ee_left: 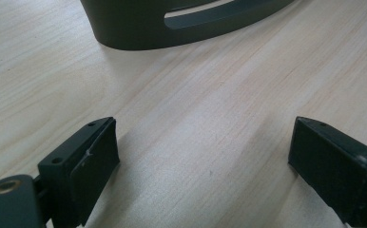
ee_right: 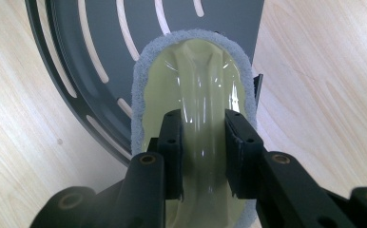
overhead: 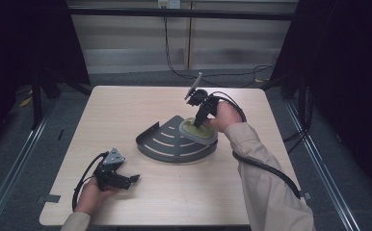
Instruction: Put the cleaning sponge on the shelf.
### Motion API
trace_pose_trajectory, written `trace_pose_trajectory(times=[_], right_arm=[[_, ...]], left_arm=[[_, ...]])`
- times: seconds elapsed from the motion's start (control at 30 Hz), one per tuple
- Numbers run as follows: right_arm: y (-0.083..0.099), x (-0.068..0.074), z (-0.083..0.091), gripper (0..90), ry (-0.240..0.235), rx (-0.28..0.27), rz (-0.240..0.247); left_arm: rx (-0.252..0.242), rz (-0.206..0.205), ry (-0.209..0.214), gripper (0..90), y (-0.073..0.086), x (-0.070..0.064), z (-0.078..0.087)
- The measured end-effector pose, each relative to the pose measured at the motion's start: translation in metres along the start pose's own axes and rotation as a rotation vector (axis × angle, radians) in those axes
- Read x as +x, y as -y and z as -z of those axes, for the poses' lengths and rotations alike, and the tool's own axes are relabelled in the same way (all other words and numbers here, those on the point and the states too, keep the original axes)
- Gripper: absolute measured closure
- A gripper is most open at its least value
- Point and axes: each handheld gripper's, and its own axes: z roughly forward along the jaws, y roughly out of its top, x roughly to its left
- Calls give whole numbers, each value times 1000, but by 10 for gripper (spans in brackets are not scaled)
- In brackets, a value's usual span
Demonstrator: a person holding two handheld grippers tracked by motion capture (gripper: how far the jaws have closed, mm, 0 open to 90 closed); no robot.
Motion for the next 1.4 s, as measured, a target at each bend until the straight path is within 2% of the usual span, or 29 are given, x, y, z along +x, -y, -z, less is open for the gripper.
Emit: trace_pose_trajectory(times=[0.47, 0.87, 1.4], right_arm=[[-7, -2, -6, 709, 23, -5, -15], [-6, -3, -14, 709, 30, -10, -30], [-7, -6, -27, 709, 19, 11, -83]], left_arm=[[0, 1, 0, 89, 0, 0, 0], [0, -3, -1, 89, 0, 0, 0], [2, -4, -1, 88, 0, 0, 0]])
